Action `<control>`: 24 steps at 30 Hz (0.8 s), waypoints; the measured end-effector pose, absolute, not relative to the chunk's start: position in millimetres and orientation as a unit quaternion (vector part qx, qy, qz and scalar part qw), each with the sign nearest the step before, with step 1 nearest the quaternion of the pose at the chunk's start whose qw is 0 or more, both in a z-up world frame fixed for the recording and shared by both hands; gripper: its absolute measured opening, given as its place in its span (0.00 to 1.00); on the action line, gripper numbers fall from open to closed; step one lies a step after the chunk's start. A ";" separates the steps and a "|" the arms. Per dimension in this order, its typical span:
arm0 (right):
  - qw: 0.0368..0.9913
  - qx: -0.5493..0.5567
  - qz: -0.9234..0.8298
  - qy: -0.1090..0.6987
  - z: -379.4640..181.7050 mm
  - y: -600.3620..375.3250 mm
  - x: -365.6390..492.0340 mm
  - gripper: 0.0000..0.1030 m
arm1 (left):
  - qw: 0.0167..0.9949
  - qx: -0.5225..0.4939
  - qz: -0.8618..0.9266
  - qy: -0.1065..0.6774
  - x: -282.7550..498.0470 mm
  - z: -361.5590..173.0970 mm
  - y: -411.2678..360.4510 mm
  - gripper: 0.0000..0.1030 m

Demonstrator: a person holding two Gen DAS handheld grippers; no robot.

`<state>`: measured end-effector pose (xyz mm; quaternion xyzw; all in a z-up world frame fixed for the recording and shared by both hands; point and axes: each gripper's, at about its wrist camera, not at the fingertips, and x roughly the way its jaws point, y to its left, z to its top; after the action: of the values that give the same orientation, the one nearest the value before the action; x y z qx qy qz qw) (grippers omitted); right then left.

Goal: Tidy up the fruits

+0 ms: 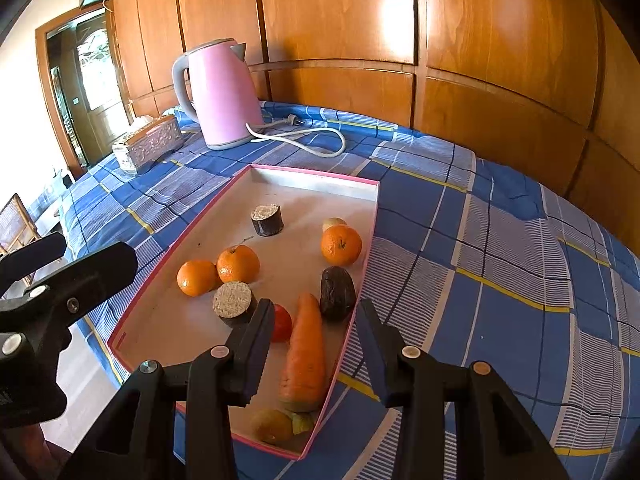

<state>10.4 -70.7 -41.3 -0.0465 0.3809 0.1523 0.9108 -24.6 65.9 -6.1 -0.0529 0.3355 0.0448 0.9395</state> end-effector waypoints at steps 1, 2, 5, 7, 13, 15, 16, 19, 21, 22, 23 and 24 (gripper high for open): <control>0.911 -0.047 0.152 0.381 -41.3 -70.9 10.2 0.41 | 0.940 -0.053 0.045 0.335 -24.6 -6.1 65.8 1.00; 0.911 -0.047 0.152 0.381 -41.3 -71.0 10.2 0.41 | 0.940 -0.053 0.044 0.335 -24.6 -6.1 65.8 1.00; 0.911 -0.047 0.152 0.381 -41.5 -71.0 10.2 0.41 | 0.940 -0.052 0.044 0.334 -24.8 -5.5 65.5 1.00; 0.911 -0.047 0.153 0.381 -41.4 -71.0 10.1 0.41 | 0.940 -0.052 0.044 0.334 -25.0 -5.1 65.3 1.00; 0.911 -0.048 0.153 0.381 -41.4 -70.9 10.6 0.41 | 0.940 -0.052 0.043 0.335 -24.8 -4.6 65.5 1.00; 0.910 -0.047 0.153 0.382 -41.4 -70.9 10.6 0.41 | 0.940 -0.052 0.042 0.335 -24.8 -4.7 65.4 1.00; 0.910 -0.047 0.153 0.382 -41.5 -70.9 10.6 0.41 | 0.940 -0.053 0.042 0.336 -24.9 -4.7 65.2 1.00; 0.910 -0.047 0.153 0.382 -41.5 -70.9 10.5 0.41 | 0.940 -0.052 0.040 0.335 -25.2 -3.9 65.4 1.00; 0.910 -0.048 0.152 0.382 -41.5 -71.1 10.6 0.41 | 0.940 -0.051 0.040 0.334 -25.4 -3.3 65.4 1.00; 0.910 -0.048 0.152 0.382 -41.5 -71.5 10.6 0.41 | 0.940 -0.051 0.039 0.334 -25.6 -3.4 65.3 1.00; 0.910 -0.048 0.152 0.382 -41.6 -71.5 10.5 0.41 | 0.940 -0.052 0.038 0.334 -25.7 -3.4 65.6 1.00; 0.910 -0.048 0.152 0.382 -41.6 -71.4 10.4 0.41 | 0.941 -0.053 0.037 0.333 -26.2 -3.5 65.6 1.00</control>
<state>10.4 -71.4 -41.6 -0.0477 0.3821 0.1518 0.9103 -26.2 65.6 -3.5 -0.0528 0.3334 0.0371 0.9406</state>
